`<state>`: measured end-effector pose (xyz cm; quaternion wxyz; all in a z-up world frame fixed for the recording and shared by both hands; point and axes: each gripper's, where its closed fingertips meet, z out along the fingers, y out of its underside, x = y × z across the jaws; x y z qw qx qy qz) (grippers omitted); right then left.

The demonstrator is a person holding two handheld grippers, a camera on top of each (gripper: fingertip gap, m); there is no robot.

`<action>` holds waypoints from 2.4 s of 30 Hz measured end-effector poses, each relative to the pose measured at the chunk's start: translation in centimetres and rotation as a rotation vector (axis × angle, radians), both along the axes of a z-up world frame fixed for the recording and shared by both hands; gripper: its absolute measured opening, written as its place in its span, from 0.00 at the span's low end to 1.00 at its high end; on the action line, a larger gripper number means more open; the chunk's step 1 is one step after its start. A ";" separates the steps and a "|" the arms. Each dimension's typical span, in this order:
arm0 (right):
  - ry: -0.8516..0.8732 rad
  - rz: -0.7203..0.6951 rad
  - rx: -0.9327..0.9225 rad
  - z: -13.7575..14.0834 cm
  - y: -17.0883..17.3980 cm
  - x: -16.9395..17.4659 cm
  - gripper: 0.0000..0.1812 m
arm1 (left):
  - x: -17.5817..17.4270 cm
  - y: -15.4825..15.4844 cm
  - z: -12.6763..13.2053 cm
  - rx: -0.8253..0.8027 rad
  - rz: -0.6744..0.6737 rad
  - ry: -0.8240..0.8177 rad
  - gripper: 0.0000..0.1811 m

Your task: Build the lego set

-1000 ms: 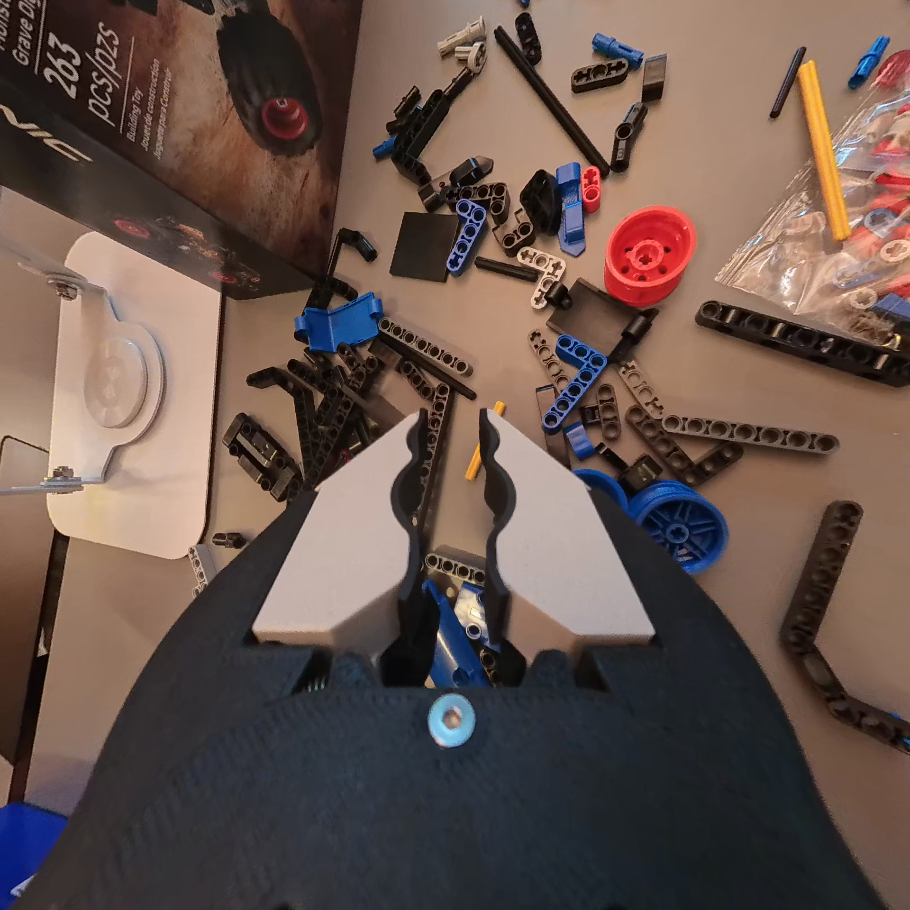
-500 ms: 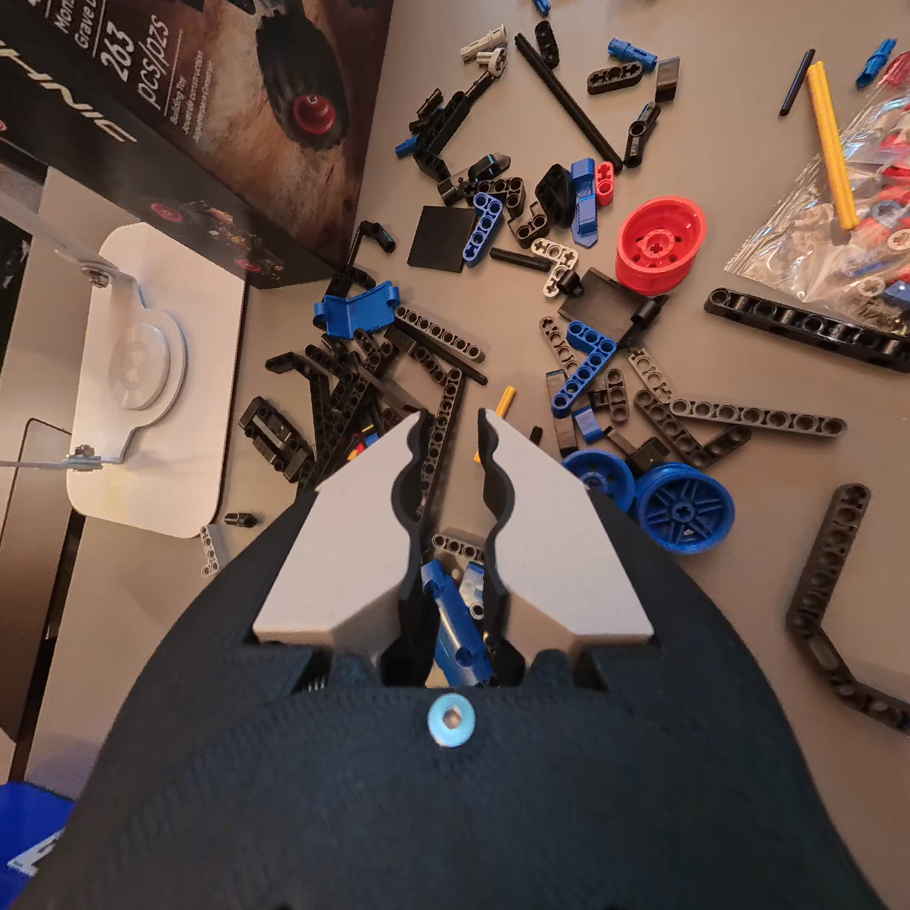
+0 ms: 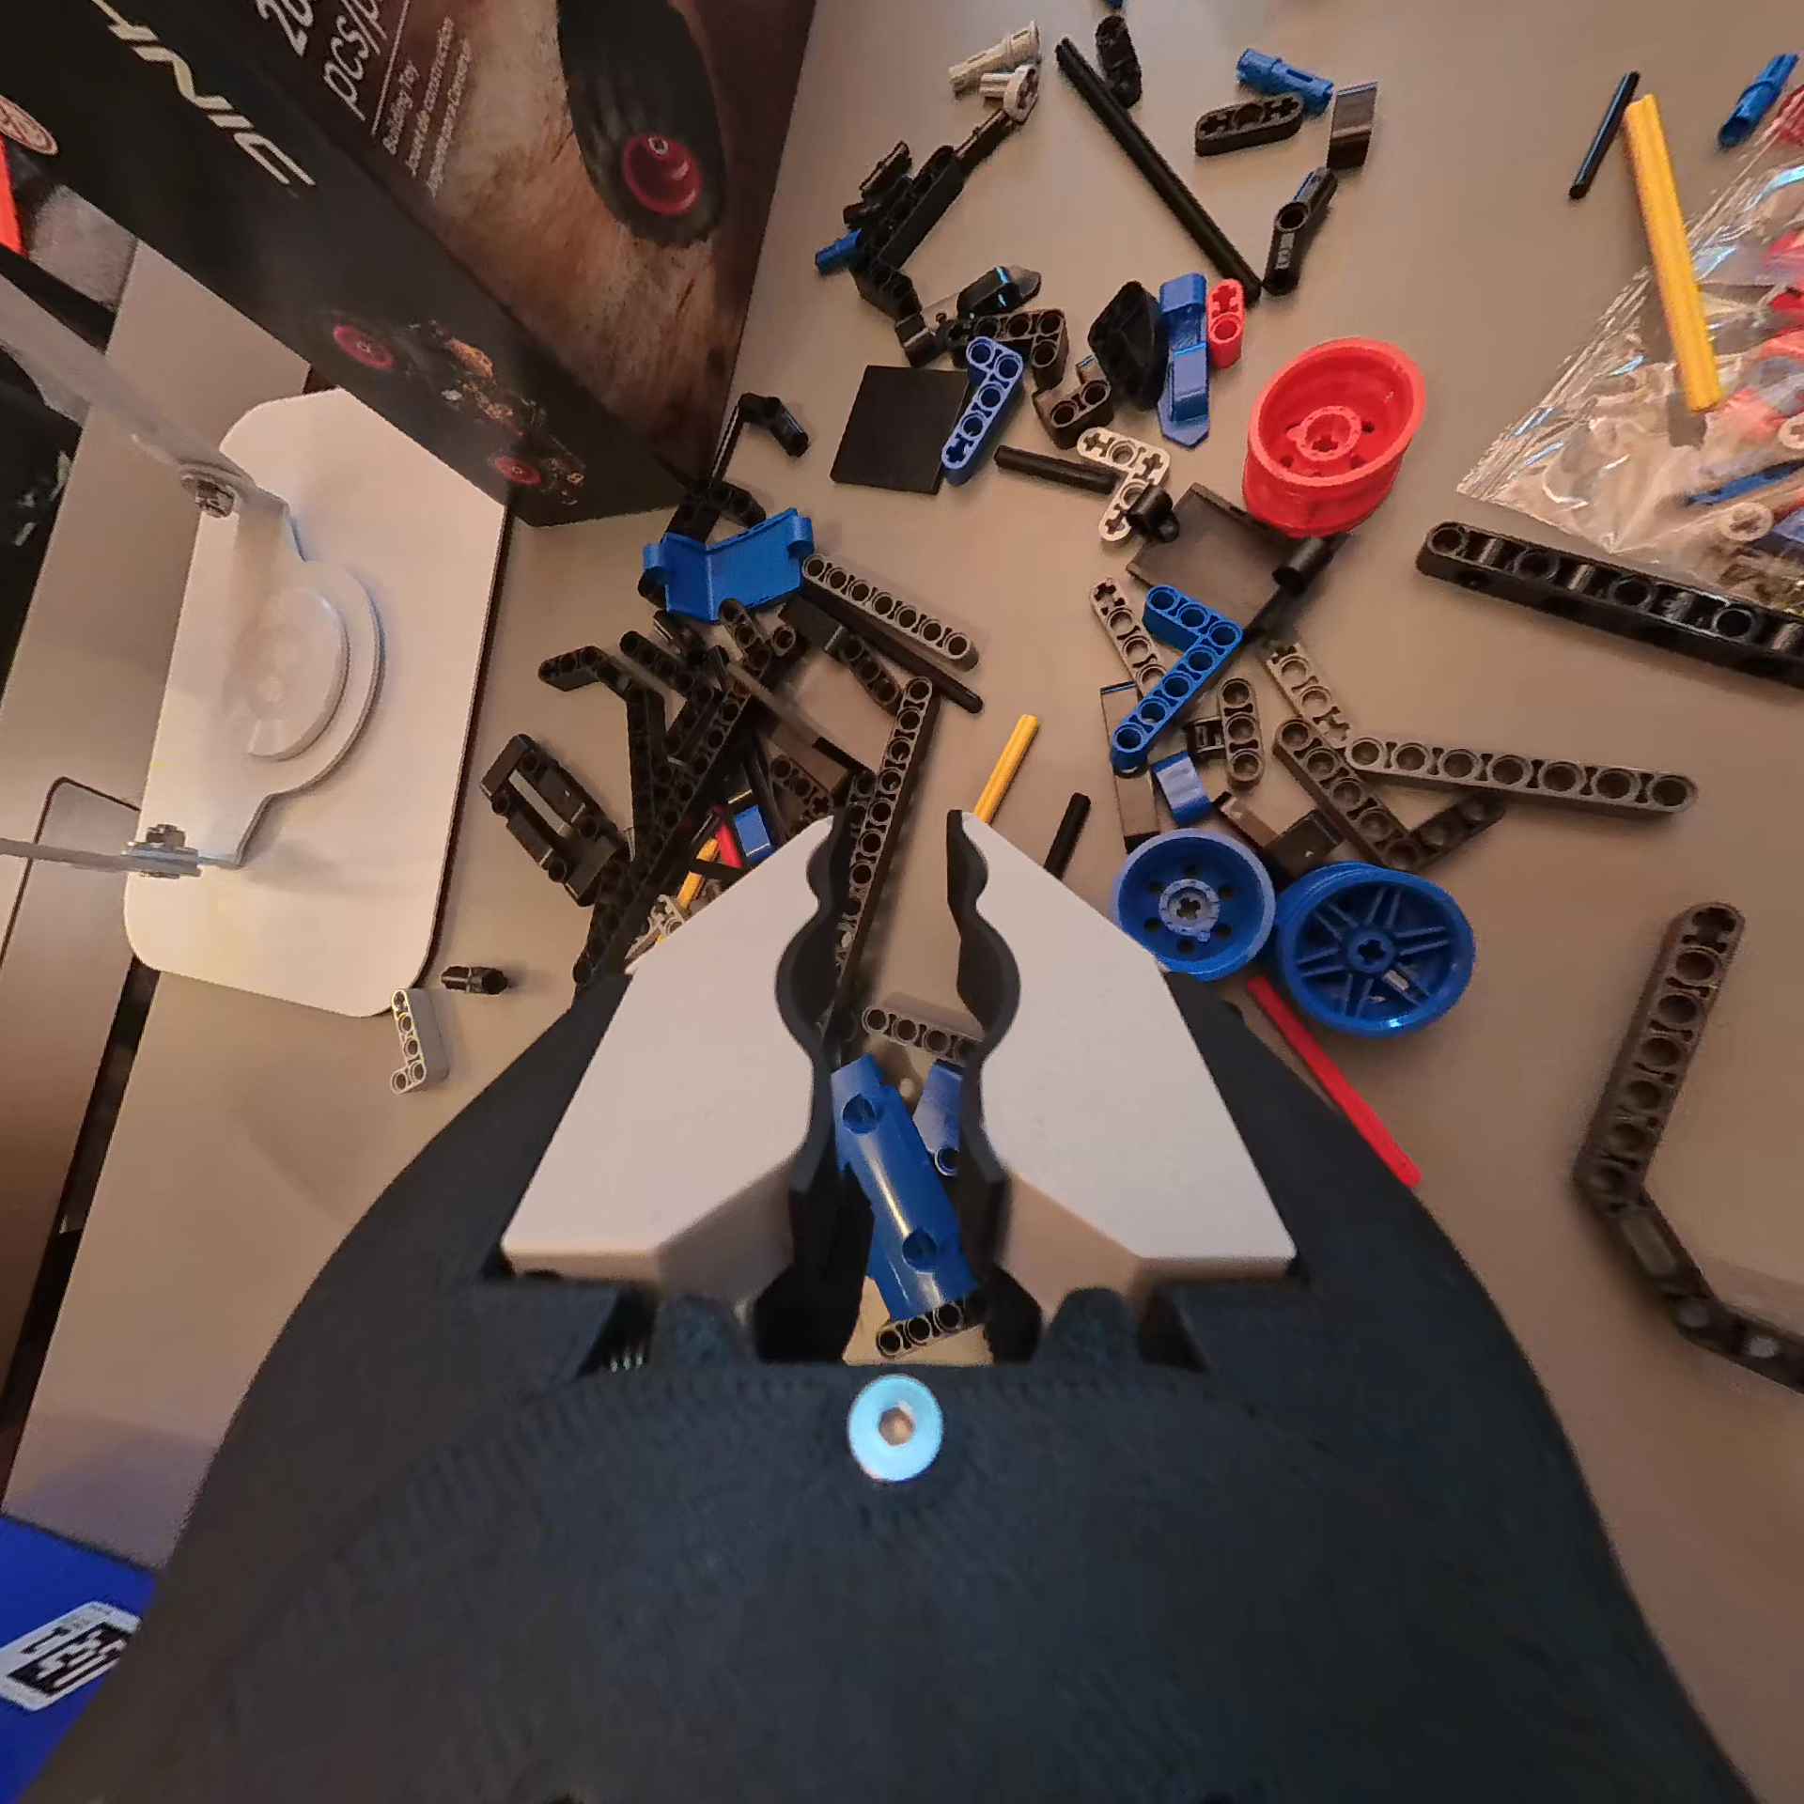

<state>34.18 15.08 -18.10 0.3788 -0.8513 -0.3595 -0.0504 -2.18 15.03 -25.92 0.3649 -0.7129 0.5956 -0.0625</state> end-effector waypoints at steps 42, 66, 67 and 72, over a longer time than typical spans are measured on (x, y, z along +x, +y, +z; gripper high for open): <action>0.039 0.031 -0.231 -3.9 5.0 4.1 0.29 | 0.4 0.0 -0.6 -0.001 -0.023 -0.008 0.10; -0.303 0.415 -0.162 -7.4 -9.5 0.9 0.34 | 0.7 0.0 0.4 0.032 -0.018 -0.016 0.09; -0.367 0.452 -0.112 -7.9 -8.5 -0.1 0.33 | 0.8 -0.1 0.4 0.034 -0.020 -0.016 0.09; -0.426 0.530 -0.012 -9.8 -5.7 -3.3 0.13 | 0.6 -0.3 0.4 0.040 -0.029 -0.020 0.10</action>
